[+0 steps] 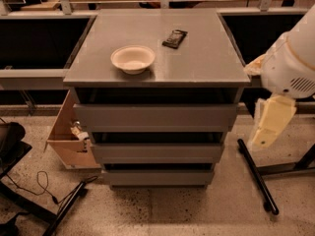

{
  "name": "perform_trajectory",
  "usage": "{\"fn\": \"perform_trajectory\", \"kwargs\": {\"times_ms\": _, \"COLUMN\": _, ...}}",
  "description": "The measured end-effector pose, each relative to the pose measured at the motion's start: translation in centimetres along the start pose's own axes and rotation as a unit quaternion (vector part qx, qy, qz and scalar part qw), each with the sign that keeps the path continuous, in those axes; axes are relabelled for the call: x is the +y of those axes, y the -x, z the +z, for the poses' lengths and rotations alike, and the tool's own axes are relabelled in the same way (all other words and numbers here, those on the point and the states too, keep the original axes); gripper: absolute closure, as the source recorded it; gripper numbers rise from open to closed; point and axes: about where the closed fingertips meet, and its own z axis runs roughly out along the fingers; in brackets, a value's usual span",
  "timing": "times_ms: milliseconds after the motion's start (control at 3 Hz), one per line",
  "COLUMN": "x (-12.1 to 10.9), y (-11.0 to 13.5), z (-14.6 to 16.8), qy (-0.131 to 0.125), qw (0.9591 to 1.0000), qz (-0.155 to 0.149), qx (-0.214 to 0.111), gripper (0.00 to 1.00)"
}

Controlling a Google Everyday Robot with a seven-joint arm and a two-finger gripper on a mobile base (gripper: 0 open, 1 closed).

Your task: Open middle drawer

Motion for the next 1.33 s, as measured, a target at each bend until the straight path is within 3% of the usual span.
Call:
{"fn": "perform_trajectory", "kwargs": {"times_ms": 333, "x": 2.1, "y": 0.8, "z": 8.9, "qy": 0.024, "qw": 0.9996, "qz": -0.012, "qx": 0.004, "gripper": 0.00}}
{"fn": "perform_trajectory", "kwargs": {"times_ms": 667, "x": 2.7, "y": 0.6, "z": 16.0, "qy": 0.019, "qw": 0.9988, "qz": -0.018, "qx": 0.041, "gripper": 0.00}}
{"fn": "perform_trajectory", "kwargs": {"times_ms": 1000, "x": 1.5, "y": -1.6, "z": 22.7, "qy": 0.000, "qw": 0.9972, "qz": -0.024, "qx": 0.072, "gripper": 0.00}}
{"fn": "perform_trajectory", "kwargs": {"times_ms": 1333, "x": 0.7, "y": -3.4, "z": 27.3, "qy": 0.001, "qw": 0.9972, "qz": -0.009, "qx": 0.074, "gripper": 0.00}}
